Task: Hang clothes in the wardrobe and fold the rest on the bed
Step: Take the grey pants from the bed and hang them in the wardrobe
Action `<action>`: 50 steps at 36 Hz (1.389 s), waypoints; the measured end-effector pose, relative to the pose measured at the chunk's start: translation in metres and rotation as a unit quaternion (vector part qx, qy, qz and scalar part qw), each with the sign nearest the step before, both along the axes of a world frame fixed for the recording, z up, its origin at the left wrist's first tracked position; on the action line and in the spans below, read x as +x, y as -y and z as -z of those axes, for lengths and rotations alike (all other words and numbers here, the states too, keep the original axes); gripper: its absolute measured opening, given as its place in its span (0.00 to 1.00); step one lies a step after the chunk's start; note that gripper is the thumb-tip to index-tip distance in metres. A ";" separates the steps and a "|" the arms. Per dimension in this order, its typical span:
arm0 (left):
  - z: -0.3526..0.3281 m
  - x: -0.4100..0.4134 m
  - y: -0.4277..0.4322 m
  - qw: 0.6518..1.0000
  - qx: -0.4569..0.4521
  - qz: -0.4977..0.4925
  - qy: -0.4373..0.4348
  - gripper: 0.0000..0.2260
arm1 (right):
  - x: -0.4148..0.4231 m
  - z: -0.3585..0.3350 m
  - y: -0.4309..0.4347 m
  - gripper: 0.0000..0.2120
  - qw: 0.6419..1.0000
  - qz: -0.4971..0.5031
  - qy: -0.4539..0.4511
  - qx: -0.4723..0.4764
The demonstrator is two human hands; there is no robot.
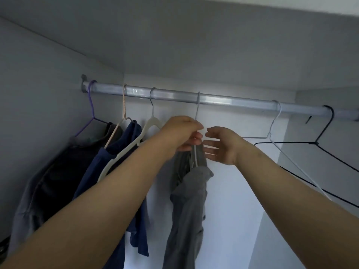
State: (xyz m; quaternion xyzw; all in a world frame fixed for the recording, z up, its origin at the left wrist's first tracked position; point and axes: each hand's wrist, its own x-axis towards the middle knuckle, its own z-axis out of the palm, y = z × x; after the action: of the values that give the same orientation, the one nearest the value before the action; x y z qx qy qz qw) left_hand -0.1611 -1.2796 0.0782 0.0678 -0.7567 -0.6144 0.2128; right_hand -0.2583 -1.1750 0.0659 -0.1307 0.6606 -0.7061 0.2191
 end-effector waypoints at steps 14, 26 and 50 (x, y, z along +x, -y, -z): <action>0.048 -0.027 -0.131 0.984 -0.059 0.164 -0.022 0.06 | 0.053 0.056 -0.154 0.05 0.962 0.260 -0.023 -0.080; 0.151 0.036 -0.253 0.929 0.062 0.348 0.111 0.06 | 0.168 0.142 -0.283 0.07 0.889 0.453 0.022 -0.053; 0.289 0.284 -0.507 0.735 -0.016 0.564 0.377 0.04 | 0.489 0.287 -0.487 0.08 0.665 0.694 0.251 -0.118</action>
State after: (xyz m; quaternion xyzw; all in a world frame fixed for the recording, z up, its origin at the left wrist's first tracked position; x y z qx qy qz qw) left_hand 0.1227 -0.7726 -0.2109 -0.1486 -0.6844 -0.5338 -0.4739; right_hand 0.2307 -0.6883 -0.2215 0.5232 0.3916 -0.7318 -0.1935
